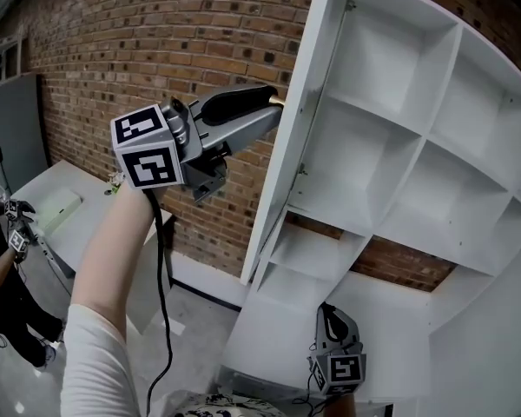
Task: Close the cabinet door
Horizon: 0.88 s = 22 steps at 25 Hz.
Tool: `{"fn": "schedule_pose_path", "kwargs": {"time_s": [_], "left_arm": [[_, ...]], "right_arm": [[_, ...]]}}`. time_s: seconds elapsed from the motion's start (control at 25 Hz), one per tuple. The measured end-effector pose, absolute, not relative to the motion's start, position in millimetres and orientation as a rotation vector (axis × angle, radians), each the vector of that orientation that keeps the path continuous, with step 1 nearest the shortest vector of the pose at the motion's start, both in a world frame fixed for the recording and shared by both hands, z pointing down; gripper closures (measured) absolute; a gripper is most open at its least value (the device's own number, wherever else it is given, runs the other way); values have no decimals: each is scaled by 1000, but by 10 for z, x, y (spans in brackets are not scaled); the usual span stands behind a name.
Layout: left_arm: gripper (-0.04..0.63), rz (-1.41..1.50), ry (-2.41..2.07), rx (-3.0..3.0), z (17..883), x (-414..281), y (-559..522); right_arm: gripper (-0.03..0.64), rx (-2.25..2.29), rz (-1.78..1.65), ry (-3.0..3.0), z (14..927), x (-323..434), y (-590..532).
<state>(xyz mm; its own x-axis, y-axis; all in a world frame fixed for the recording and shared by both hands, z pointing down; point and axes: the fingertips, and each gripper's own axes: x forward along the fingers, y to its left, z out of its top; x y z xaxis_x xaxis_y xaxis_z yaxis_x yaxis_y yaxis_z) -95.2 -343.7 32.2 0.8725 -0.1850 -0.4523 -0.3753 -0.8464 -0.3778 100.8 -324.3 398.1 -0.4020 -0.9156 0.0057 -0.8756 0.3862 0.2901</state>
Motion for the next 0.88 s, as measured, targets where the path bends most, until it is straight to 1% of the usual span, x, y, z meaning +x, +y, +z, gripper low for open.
{"fn": "schedule_pose_path", "kwargs": {"time_s": [0.08, 0.44, 0.64, 0.88], "left_arm": [[482, 517, 392, -2553, 317, -904, -3408], [488, 490, 219, -2648, 336, -804, -3420], [489, 465, 227, -2616, 321, -722, -3389], [491, 433, 310, -2582, 300, -523, -3350]], "right_arm": [[611, 1640, -344, -2458, 4003, 1057, -3201], [611, 1800, -192, -2394, 4206, 1200, -3007], [611, 1854, -173, -2344, 4279, 1224, -2928], [611, 1897, -192, -2319, 4129, 1215, -2911]]}}
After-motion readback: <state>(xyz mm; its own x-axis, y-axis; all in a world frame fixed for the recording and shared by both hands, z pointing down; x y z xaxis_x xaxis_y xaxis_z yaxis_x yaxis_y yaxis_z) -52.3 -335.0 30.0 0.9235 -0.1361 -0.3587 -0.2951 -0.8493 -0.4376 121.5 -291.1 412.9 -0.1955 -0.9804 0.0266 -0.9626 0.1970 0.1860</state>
